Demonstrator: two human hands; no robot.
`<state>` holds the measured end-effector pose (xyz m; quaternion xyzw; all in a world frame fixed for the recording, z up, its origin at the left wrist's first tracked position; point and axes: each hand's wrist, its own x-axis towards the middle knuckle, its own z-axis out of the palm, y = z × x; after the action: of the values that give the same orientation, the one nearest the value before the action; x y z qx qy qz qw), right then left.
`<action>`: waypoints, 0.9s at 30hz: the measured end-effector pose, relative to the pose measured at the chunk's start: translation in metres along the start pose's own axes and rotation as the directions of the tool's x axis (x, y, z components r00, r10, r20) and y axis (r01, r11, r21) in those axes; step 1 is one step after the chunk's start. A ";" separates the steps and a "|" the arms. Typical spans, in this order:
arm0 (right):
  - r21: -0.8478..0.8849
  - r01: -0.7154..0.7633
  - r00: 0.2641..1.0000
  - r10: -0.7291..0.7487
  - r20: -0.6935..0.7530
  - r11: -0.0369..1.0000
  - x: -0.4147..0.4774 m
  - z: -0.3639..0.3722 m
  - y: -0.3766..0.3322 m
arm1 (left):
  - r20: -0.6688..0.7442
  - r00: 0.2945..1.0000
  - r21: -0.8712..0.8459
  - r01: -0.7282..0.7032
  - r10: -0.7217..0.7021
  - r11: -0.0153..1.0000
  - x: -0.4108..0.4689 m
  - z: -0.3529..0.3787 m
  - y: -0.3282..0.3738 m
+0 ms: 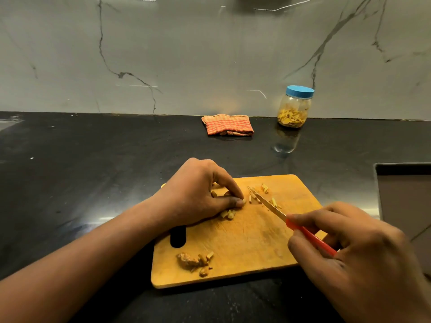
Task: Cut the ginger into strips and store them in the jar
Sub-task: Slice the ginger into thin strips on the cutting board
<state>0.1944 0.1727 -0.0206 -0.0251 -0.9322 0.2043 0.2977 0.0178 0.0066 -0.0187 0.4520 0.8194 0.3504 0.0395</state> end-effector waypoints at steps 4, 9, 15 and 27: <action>0.029 0.022 1.000 -0.023 0.010 0.999 0.002 0.003 -0.004 | -0.021 1.000 0.006 -0.022 0.022 1.000 0.000 0.003 -0.002; 0.020 0.030 1.000 -0.030 -0.006 0.999 -0.001 0.009 -0.007 | 0.010 1.000 -0.063 0.011 -0.010 0.998 0.000 0.001 -0.007; 0.027 -0.005 1.000 0.006 -0.009 1.000 -0.006 0.015 -0.007 | -0.058 0.998 -0.059 -0.017 0.013 0.998 0.001 0.005 -0.006; 0.014 0.013 1.000 -0.013 -0.004 1.000 -0.005 0.016 -0.008 | -0.036 0.999 -0.019 -0.040 0.039 0.999 0.002 0.004 -0.010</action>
<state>0.1902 0.1585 -0.0316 -0.0174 -0.9303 0.2089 0.3009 0.0113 0.0067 -0.0274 0.4613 0.8074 0.3670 0.0226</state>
